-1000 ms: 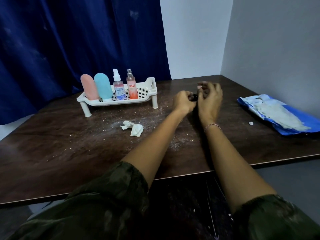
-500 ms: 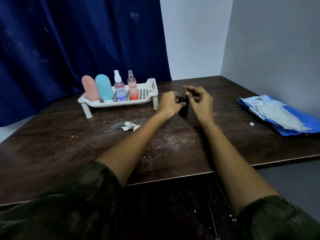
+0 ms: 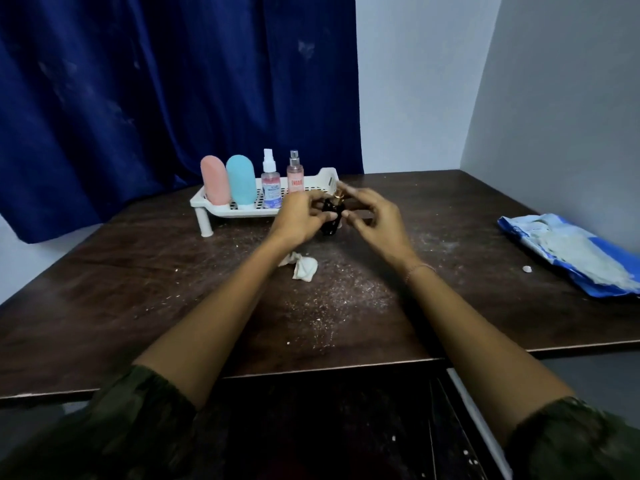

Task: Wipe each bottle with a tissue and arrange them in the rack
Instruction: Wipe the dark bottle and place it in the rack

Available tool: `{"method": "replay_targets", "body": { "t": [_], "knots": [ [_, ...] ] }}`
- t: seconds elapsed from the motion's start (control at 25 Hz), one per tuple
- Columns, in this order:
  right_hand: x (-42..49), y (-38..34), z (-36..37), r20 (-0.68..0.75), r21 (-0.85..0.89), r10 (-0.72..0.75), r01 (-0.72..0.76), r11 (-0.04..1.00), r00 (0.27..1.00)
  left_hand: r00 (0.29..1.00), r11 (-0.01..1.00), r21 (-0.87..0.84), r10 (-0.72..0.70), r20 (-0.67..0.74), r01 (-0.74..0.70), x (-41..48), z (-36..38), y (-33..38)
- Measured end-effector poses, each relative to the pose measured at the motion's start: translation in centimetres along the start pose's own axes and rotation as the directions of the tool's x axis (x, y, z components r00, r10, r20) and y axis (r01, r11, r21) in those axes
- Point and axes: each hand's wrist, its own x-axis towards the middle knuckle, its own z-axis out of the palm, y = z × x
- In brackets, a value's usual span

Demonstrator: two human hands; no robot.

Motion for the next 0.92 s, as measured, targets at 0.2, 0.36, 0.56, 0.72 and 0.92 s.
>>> {"method": "replay_targets", "body": {
  "t": [0.2,0.36,0.56,0.72,0.92],
  "knots": [
    [1.8,-1.1,3.6,0.021,-0.027,-0.002,0.002,1.0,1.0,0.995,0.991,-0.135,-0.022,-0.095,0.009,-0.3,-1.8,-3.3],
    [1.1,-0.6,5.2,0.018,-0.028,0.061,-0.06,0.998,0.998,0.995,0.989,-0.148,-0.026,-0.096,0.011,-0.2,-1.6,-5.7],
    [1.0,0.0,4.9,0.016,0.077,0.089,-0.09,0.993,0.996,0.997,0.977,-0.213,-0.001,-0.073,-0.014,0.1,-1.7,-6.3],
    [1.0,0.1,5.1,0.085,0.089,0.075,-0.082,0.993,0.994,0.995,0.975,-0.22,0.001,-0.095,-0.022,-0.6,-2.1,-6.3],
    [1.0,-0.4,4.9,0.169,0.091,0.063,-0.079,0.993,0.984,0.992,0.977,-0.206,0.022,-0.126,-0.047,-0.8,-2.3,-6.6]
  ]
}}
